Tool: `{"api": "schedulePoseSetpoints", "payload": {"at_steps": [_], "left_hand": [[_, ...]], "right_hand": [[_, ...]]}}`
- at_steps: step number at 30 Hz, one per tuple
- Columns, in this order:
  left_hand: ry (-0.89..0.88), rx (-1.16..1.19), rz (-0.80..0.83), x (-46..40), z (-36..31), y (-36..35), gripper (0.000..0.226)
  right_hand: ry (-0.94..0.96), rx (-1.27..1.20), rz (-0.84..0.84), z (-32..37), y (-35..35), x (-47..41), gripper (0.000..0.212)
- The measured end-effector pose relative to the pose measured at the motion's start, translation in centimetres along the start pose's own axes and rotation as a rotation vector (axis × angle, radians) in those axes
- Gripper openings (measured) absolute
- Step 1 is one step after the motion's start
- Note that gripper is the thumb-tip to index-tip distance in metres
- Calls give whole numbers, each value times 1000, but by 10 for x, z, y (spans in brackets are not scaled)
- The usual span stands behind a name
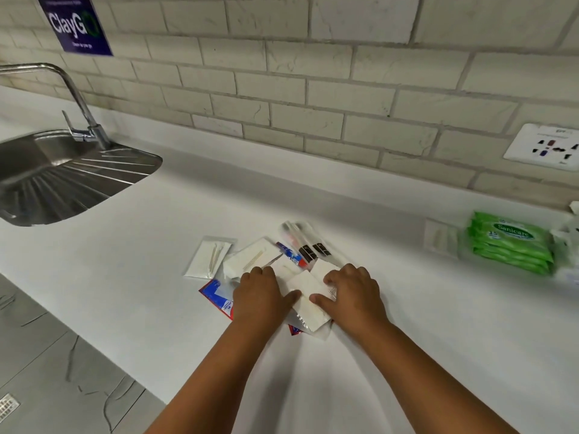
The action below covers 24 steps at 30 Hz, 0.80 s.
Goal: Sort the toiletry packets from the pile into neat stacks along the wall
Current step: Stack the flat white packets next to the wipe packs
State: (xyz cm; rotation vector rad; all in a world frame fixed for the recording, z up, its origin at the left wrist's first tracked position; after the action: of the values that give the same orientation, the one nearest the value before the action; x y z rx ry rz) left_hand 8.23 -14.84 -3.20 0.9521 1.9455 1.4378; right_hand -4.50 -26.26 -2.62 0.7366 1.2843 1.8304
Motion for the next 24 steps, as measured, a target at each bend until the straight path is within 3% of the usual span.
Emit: {"api": "schedulePoseSetpoints", "payload": {"at_steps": [11,16,20,24], "left_hand": [[-8,27,-33,-2,2,-6,63],[-18,71,-102,-7,0,-1,57],[4,319,-175,-19,-4,6,60],[-11,612,-116,-29,-27,5,35]], "right_hand": [[-39,-89,-13,3,-2,6,36],[-90,-362,97,4,2,2,21],[-194,-617,109,-5,14,-12,20],[-308,-831,57,-24,31,-27,21]]}}
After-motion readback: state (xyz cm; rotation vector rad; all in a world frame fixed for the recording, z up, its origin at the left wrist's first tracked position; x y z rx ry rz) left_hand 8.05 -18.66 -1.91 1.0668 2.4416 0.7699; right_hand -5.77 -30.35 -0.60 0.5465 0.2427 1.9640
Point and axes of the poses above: each hand's wrist, its own x-axis away from the middle knuckle, its own y-axis out of the back of the hand, z = x × y, the point moved 5 cm from there along -x, towards the middle knuckle, and after that the axes turned 15 degrees about -y, right-handed, at the moved point
